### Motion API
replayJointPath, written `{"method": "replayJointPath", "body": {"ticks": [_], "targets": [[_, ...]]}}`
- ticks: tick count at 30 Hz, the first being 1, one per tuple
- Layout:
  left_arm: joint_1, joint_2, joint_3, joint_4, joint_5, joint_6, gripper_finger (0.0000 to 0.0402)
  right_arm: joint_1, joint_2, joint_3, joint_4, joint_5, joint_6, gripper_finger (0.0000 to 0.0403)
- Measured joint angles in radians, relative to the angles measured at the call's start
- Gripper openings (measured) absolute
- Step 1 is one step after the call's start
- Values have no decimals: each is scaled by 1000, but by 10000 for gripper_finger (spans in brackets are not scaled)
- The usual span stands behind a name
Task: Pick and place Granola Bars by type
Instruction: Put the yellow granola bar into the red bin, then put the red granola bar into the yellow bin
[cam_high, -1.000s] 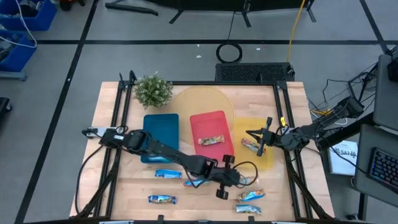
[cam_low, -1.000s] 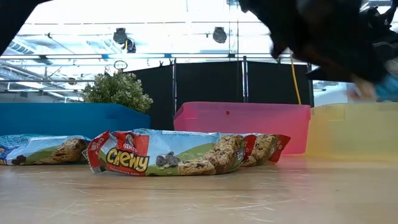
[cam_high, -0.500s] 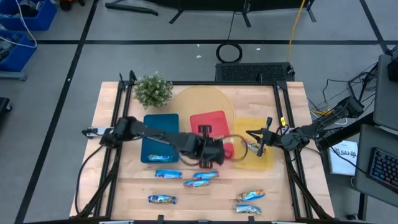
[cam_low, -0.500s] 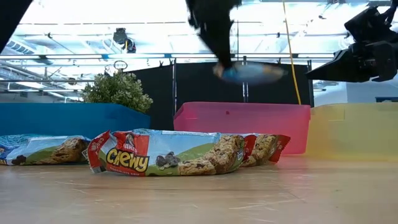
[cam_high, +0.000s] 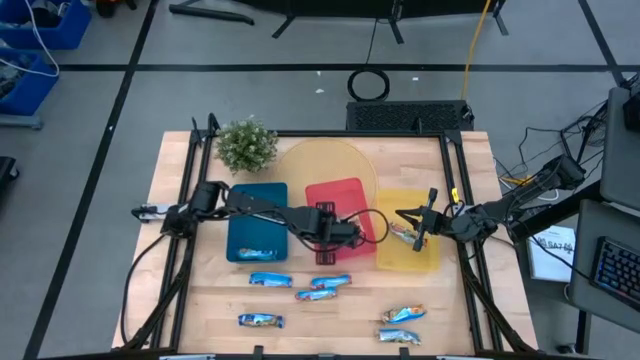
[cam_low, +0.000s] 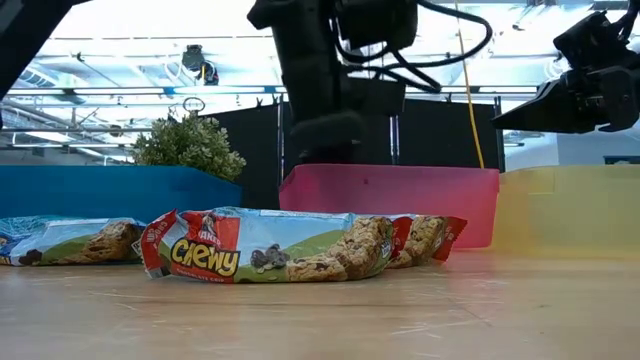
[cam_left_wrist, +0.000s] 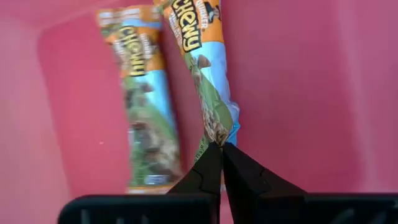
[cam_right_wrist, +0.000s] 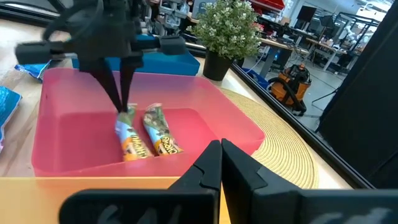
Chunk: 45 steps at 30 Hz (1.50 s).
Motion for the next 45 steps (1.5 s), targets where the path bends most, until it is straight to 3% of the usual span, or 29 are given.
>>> {"method": "replayJointPath", "body": {"ticks": [4,8,12,16,19,23,26,29,32,37,45], "targets": [[-20,-18,0,9,21,40,35,0,0,0,0,0,0,0],[-53,-75,13,20,-23,41,92,0,0,0,-4,0,0,0],[-89,-166,13,16,-135,22,147,0,1,0,-10,0,-1,0],[-122,-336,-54,-5,-224,20,172,0,1,0,-22,0,1,0],[-140,-522,-214,43,-261,-2,167,0,2,0,-27,-2,8,0],[-151,-808,-569,268,-277,-69,123,0,2,0,-25,-62,7,0],[-145,-1005,-891,537,-242,-58,70,0,1,0,-23,-105,7,0],[-128,-1157,-1166,890,-131,-45,14,0,2,0,-23,-107,6,0],[-129,-1257,-1359,1185,-69,-8,11,0,2,0,-21,-105,2,0],[-134,-1348,-1527,1346,-109,-12,5,-1,2,0,10,-97,-1,0],[-149,-1358,-1602,1362,-144,5,8,-1,2,0,92,-72,-22,0]]}}
